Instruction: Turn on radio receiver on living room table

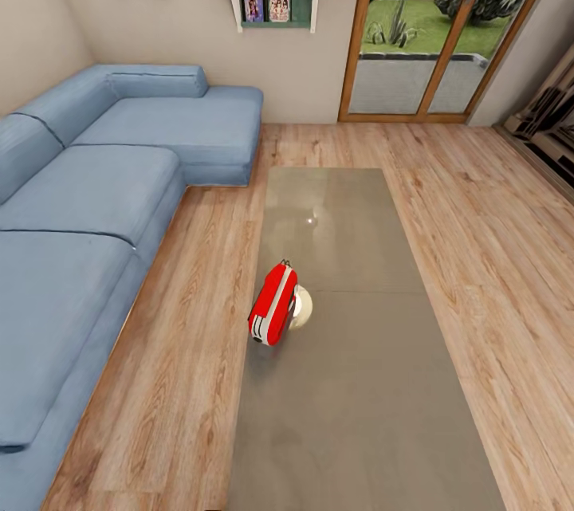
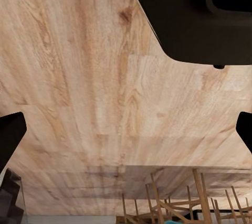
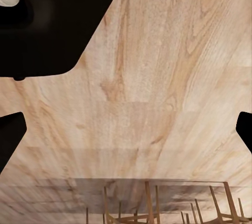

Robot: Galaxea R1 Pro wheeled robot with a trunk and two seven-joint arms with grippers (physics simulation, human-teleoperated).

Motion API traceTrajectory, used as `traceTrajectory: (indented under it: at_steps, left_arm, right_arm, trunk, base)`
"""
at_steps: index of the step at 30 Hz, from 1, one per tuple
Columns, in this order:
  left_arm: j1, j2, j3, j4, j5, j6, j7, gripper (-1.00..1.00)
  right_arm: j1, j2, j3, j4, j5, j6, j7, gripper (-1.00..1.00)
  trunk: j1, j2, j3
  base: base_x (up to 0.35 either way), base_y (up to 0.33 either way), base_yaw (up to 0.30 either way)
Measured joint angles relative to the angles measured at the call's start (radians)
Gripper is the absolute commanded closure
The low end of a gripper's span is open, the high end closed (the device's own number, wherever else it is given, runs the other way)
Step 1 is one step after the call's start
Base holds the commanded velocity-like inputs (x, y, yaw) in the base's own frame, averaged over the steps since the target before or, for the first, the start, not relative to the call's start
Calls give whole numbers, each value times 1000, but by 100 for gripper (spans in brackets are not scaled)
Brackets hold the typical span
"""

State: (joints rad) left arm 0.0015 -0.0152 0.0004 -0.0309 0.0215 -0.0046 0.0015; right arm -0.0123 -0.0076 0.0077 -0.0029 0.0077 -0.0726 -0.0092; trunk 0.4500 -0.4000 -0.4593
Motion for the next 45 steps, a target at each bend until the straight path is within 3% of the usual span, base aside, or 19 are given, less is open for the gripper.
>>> traceTrajectory:
  at_steps: [24,32,34,36,38,39,42,45]
  left_arm:
    - [0,4,3,-3,1,-26,0,-100]
    - [0,16,4,-134,6,-23,7,-100]
    - [0,22,4,-172,6,-20,3,-100]
    - [0,36,4,-249,6,-14,-3,-100]
    - [0,44,4,-278,7,-11,-5,-100]
    - [0,60,5,-326,7,8,-7,-100]
    - [0,84,6,-413,20,64,-9,-100]
    - [0,104,5,-537,70,147,-24,-100]
  right_arm:
    - [0,6,-2,0,0,3,0,-100]
    - [0,4,-5,-5,0,-1,-2,-100]
    - [0,2,-5,-32,0,-1,-1,-100]
    - [-1,-2,-5,-151,-1,10,0,-100]
    - [0,-3,-5,-204,-2,18,-2,-100]
    - [-1,-12,-5,-284,-2,58,-4,-100]
    - [0,-33,-6,-396,-3,148,-5,-100]
    - [0,-50,-6,-544,-2,241,-6,-100]
  trunk:
    - [0,0,0]
    - [0,0,0]
    - [0,0,0]
    - [0,0,0]
    - [0,0,0]
    - [0,0,0]
    - [0,0,0]
    - [0,0,0]
  base:
    - [0,0,0]
    - [0,0,0]
    - [0,0,0]
    - [0,0,0]
    - [0,0,0]
    - [0,0,0]
    - [0,0,0]
    - [0,0,0]
